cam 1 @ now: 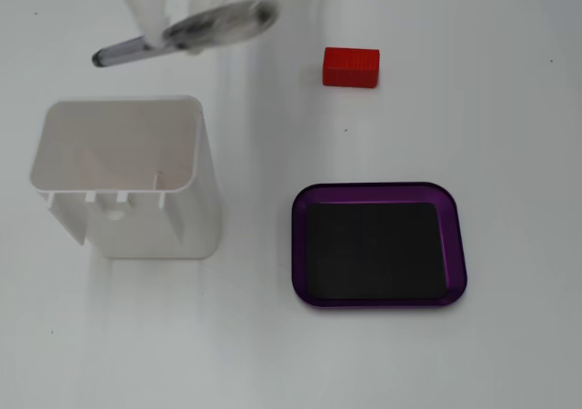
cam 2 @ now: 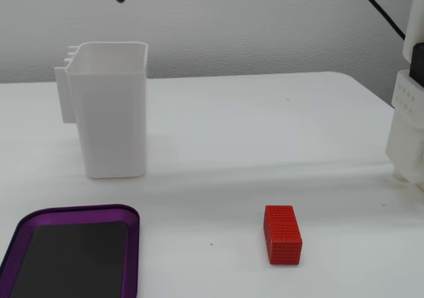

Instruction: Pick up the pen and put it in the pen holder.

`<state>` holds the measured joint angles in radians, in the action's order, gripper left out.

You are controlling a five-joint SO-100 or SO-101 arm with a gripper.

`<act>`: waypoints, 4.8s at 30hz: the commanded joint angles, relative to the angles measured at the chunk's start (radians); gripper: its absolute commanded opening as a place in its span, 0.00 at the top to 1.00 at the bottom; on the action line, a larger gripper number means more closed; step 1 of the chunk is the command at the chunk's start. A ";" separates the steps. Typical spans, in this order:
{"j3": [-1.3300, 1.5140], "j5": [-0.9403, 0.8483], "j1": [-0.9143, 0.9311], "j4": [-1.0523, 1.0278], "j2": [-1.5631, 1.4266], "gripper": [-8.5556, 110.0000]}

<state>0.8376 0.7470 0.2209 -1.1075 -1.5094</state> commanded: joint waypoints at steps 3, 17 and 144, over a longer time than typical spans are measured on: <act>-0.044 0.006 0.006 -0.029 0.017 0.93; -0.043 0.005 0.012 -0.029 0.034 0.93; 2.152 -0.738 -0.117 -0.081 -1.677 0.93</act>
<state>2.9882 0.0046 0.1135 -1.2042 -3.1815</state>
